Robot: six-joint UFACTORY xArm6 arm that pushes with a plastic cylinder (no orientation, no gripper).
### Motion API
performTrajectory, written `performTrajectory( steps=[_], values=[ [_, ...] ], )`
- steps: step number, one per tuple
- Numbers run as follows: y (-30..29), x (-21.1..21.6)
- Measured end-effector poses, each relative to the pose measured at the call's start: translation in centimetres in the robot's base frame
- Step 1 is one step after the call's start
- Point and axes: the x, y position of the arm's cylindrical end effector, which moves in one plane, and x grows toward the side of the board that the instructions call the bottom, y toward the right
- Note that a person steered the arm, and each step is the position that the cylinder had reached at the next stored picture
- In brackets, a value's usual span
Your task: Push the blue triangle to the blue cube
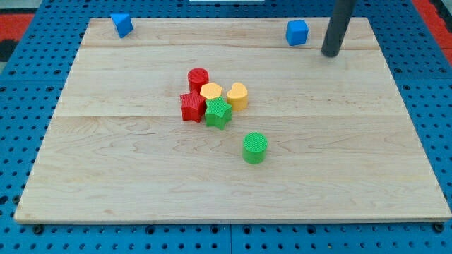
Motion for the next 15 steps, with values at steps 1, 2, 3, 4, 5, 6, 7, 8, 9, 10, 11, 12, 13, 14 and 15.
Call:
performTrajectory(
  steps=[1, 2, 3, 4, 5, 6, 7, 8, 9, 10, 11, 12, 13, 14, 15],
  values=[
    [-9.7, 3.6],
    [-19.4, 2.9],
    [-28.4, 0.5],
    [-36.8, -2.1],
    [-43.6, -4.7],
    [-46.9, -6.3],
    [-46.8, -8.7],
    [-43.6, -12.7],
    [-37.5, -12.5],
    [-31.4, -9.4],
    [-25.3, -7.0],
    [-18.0, -6.0],
    [-10.7, -5.4],
    [-17.6, -2.3],
    [-22.2, 0.9]
  ],
)
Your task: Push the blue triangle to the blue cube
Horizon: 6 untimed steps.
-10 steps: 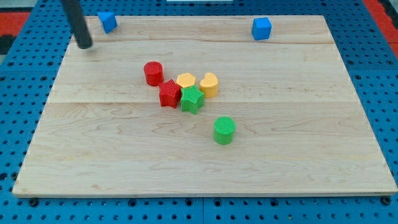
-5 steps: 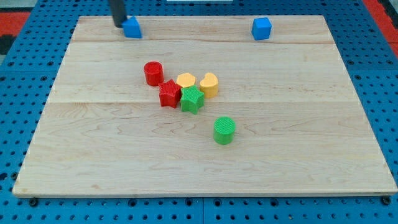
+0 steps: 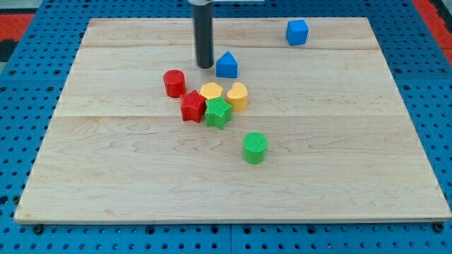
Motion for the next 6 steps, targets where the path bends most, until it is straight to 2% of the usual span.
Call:
performTrajectory(
  steps=[1, 2, 3, 4, 6],
  values=[
    [-3.0, 2.1],
    [1.2, 2.2],
    [8.6, 0.2],
    [12.2, -1.4],
    [2.3, -0.7]
  ],
)
